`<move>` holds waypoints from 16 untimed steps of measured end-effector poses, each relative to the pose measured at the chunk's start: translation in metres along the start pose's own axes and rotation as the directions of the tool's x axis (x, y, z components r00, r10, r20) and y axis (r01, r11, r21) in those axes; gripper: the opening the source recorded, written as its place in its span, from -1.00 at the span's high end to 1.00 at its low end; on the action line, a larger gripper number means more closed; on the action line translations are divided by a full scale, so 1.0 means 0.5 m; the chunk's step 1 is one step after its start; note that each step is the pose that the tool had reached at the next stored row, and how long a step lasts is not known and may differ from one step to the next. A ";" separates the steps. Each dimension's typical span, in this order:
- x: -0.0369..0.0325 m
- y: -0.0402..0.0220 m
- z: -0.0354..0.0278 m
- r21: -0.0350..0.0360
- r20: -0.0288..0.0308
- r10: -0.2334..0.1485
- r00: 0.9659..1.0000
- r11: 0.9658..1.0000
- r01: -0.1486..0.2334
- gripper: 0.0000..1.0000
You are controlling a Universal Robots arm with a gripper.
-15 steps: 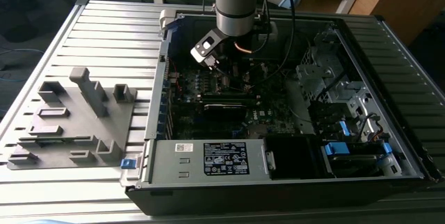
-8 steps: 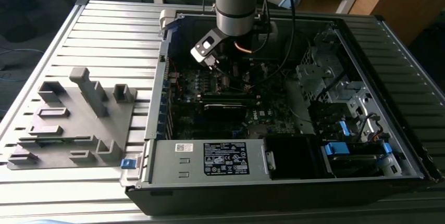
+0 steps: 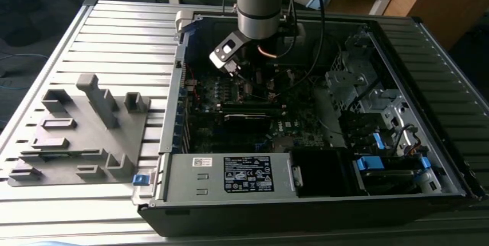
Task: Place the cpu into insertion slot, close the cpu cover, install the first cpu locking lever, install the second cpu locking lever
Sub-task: 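Place the cpu into insertion slot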
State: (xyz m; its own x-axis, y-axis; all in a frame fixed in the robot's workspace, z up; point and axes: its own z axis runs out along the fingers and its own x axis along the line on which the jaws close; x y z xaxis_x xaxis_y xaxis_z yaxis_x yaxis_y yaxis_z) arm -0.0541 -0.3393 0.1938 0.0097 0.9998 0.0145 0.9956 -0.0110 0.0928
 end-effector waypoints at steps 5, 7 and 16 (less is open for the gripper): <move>-0.001 0.000 0.001 -0.001 0.000 0.000 1.000 1.000 0.000 -0.08; -0.001 -0.001 0.002 0.000 0.000 0.000 1.000 1.000 0.000 -0.08; -0.002 -0.001 0.004 0.000 0.000 0.000 1.000 1.000 0.000 -0.08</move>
State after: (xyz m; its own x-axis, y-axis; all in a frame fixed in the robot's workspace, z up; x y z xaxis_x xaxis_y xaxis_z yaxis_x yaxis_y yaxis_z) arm -0.0546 -0.3400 0.1920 0.0096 0.9998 0.0145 0.9956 -0.0109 0.0933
